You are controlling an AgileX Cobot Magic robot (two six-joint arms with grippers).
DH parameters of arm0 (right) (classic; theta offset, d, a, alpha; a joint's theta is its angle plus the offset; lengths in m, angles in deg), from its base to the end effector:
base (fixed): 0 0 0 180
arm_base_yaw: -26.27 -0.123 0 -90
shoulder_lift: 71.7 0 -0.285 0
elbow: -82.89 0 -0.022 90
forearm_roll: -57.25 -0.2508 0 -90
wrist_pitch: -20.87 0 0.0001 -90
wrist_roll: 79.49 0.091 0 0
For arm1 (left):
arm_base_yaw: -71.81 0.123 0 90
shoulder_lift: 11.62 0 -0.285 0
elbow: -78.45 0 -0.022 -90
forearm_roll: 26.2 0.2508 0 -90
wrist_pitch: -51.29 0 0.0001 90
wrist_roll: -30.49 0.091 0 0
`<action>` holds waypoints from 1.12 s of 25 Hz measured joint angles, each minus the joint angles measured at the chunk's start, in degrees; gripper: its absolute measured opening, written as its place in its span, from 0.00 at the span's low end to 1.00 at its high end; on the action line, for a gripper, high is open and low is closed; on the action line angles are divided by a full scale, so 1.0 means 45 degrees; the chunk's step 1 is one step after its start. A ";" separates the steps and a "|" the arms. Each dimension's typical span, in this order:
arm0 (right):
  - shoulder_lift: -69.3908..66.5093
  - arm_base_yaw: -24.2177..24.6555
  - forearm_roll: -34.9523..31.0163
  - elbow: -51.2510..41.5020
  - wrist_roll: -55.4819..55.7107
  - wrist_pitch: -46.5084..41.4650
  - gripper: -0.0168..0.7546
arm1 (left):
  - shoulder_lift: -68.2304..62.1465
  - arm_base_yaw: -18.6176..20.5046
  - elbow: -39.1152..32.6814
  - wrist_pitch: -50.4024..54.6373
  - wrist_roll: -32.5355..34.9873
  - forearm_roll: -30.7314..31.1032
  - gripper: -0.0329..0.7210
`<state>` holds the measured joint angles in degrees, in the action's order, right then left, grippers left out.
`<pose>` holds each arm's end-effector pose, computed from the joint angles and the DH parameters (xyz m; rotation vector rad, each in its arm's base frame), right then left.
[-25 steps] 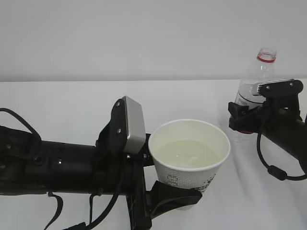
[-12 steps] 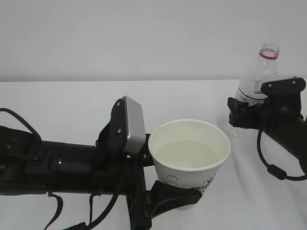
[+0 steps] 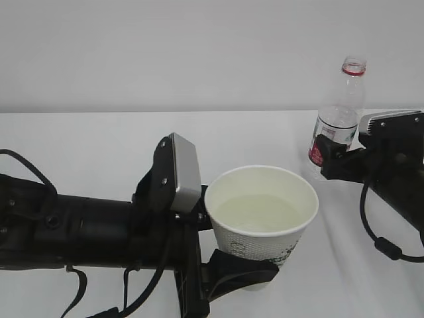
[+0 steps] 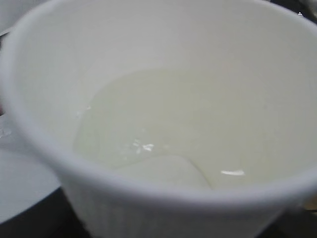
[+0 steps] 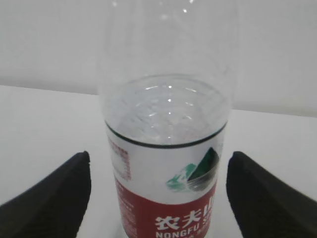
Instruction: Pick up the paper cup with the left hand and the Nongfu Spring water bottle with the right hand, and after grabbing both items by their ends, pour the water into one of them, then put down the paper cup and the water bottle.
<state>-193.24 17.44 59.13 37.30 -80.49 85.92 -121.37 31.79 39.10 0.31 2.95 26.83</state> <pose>0.3112 0.0511 0.1071 -0.1864 1.7734 0.1149 0.2010 -0.2425 0.1599 1.2655 1.5474 -0.9686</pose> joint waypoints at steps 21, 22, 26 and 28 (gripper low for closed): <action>0.1439 0.0000 -0.0080 -0.0893 0.0095 0.0058 0.86 | 0.0000 0.0000 0.0000 0.0020 0.0000 0.0000 0.70; 0.1569 0.0000 -0.0080 -0.0944 0.0082 0.0058 0.85 | 0.0000 0.0000 0.0000 0.0020 0.0000 0.0000 0.70; 0.1932 0.0000 -0.0080 -0.1456 0.0102 0.0058 0.85 | 0.0000 0.0000 0.0000 0.0020 0.0000 -0.0052 0.70; 0.2142 0.0000 -0.0080 -0.1766 0.0102 0.0058 0.85 | 0.0000 0.0000 0.0000 0.0020 0.0000 -0.0131 0.70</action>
<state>-183.60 17.44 58.77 29.35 -80.03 86.18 -121.37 31.79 39.10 0.40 2.95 26.24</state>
